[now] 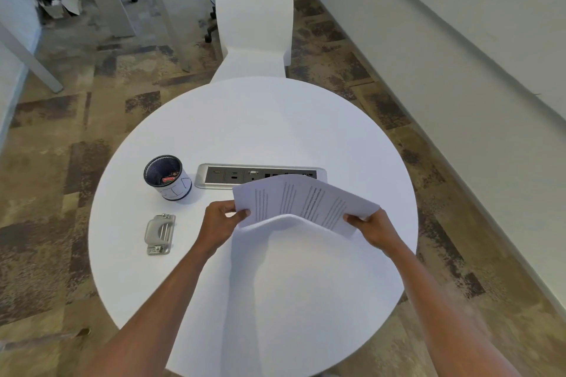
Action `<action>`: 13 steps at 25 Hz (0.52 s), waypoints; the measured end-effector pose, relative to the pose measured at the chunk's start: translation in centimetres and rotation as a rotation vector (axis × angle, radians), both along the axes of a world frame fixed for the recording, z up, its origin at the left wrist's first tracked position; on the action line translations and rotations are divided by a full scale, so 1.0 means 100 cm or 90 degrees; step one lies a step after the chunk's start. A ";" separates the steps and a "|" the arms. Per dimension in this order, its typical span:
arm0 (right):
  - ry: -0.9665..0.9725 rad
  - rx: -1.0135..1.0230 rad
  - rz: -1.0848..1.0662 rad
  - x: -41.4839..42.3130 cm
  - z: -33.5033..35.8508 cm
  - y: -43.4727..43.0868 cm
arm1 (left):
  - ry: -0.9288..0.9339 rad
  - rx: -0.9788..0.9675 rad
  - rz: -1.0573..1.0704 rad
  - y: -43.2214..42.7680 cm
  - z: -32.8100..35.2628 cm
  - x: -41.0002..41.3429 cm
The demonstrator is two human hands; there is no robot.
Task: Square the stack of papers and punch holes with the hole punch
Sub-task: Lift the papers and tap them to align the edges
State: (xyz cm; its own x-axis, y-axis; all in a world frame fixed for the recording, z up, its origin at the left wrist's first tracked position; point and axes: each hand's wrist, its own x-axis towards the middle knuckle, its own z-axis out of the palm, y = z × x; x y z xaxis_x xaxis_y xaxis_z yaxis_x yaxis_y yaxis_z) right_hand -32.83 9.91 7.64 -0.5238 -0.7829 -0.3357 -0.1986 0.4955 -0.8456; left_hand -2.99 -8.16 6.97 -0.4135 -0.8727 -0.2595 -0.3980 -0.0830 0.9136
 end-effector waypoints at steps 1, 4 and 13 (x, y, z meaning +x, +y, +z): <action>-0.013 -0.009 0.003 -0.004 0.002 0.000 | 0.007 -0.006 0.000 -0.002 0.001 0.000; -0.055 0.004 0.040 -0.014 0.005 0.004 | 0.015 -0.015 -0.030 -0.008 0.005 0.003; -0.027 -0.020 -0.008 -0.008 0.013 0.011 | 0.019 -0.005 -0.065 0.003 0.013 -0.011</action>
State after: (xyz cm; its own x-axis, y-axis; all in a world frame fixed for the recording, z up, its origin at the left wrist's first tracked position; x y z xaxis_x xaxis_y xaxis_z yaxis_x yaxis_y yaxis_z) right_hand -33.66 11.06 8.95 -0.5196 -0.7871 -0.3324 -0.1564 0.4701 -0.8686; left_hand -4.08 -7.82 8.26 -0.5078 -0.8276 -0.2391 -0.3762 -0.0367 0.9258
